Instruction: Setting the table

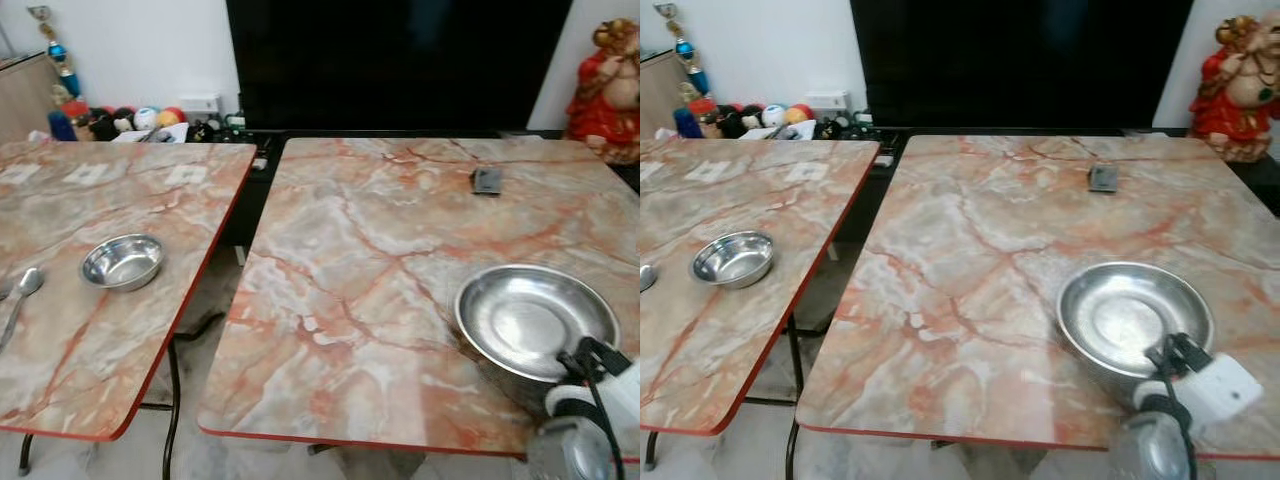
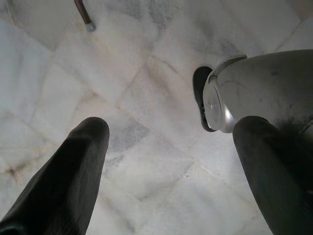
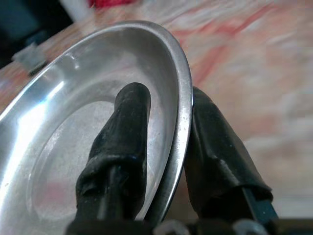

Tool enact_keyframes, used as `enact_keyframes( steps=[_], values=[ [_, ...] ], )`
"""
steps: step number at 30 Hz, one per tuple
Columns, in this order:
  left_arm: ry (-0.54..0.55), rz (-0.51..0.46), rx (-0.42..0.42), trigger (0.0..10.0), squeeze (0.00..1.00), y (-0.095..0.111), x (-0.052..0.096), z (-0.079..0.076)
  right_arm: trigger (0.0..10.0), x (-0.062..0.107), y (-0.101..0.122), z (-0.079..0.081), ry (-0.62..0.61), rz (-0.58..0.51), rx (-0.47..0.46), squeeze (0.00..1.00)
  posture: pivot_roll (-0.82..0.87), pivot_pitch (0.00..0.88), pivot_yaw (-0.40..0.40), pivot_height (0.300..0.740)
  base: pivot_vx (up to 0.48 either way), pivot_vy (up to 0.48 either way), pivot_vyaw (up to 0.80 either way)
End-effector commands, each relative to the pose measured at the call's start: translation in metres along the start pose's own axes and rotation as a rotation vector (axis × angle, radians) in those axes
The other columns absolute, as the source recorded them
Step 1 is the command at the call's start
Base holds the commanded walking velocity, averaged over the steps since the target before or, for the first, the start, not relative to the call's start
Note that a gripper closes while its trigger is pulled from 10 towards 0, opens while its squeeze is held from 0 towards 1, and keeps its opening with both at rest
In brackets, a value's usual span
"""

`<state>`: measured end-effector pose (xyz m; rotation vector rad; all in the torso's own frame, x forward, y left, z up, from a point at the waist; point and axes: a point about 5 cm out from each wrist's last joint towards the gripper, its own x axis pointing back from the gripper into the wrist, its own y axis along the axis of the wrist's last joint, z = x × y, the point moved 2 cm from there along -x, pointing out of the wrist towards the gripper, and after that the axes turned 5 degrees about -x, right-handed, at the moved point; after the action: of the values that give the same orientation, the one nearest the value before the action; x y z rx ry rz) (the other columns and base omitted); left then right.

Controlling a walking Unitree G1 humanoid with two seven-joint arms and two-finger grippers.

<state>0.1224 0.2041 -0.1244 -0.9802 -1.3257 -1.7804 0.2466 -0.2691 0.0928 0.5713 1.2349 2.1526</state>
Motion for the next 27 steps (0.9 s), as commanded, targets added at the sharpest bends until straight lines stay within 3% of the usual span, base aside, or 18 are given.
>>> enact_keyframes(
  steps=[1,7,13,22,24,25,26,27],
  values=[
    [-0.041,0.006,-0.006,10.0,0.0,-0.001,0.0,-0.012,10.0,0.005,0.008,0.003,-0.015,-0.018,-0.015,0.0,-0.05,0.0,0.003,0.74,0.0,0.0,0.0],
    [-0.045,0.007,-0.02,10.0,0.0,-0.001,0.0,-0.012,10.0,0.022,0.004,-0.005,0.008,0.051,0.011,0.0,-0.06,0.0,0.001,0.74,0.0,0.0,0.0],
    [-0.048,0.009,-0.03,10.0,0.0,-0.002,0.0,-0.011,10.0,0.025,-0.003,-0.015,-0.032,0.122,-0.066,0.0,-0.07,0.0,0.005,0.74,0.0,0.0,0.0],
    [-0.052,0.011,-0.046,10.0,0.0,-0.003,0.0,-0.011,10.0,0.028,-0.011,-0.023,-0.054,0.184,-0.055,0.0,-0.08,0.0,0.008,0.74,0.0,0.0,0.0],
    [-0.052,0.011,-0.049,10.0,0.0,-0.003,0.0,-0.011,10.0,0.029,-0.014,-0.024,-0.055,0.208,-0.051,0.07,-0.08,0.0,0.008,0.74,0.0,0.0,0.0],
    [-0.052,0.011,-0.051,10.0,0.0,-0.002,0.0,-0.011,10.0,0.031,-0.017,-0.025,-0.056,0.23,-0.04,0.2,-0.08,0.0,0.009,0.74,0.0,0.0,0.0],
    [-0.052,0.011,-0.051,10.0,0.0,-0.002,0.0,-0.011,10.0,0.031,-0.018,-0.026,-0.056,0.234,-0.038,0.44,-0.08,0.0,0.008,0.74,0.0,0.0,0.0],
    [-0.053,0.011,-0.052,10.0,0.0,-0.002,0.0,-0.011,10.0,0.032,-0.018,-0.026,-0.059,0.236,-0.039,0.55,-0.08,0.0,0.008,0.74,0.0,0.0,0.0]
  ],
)
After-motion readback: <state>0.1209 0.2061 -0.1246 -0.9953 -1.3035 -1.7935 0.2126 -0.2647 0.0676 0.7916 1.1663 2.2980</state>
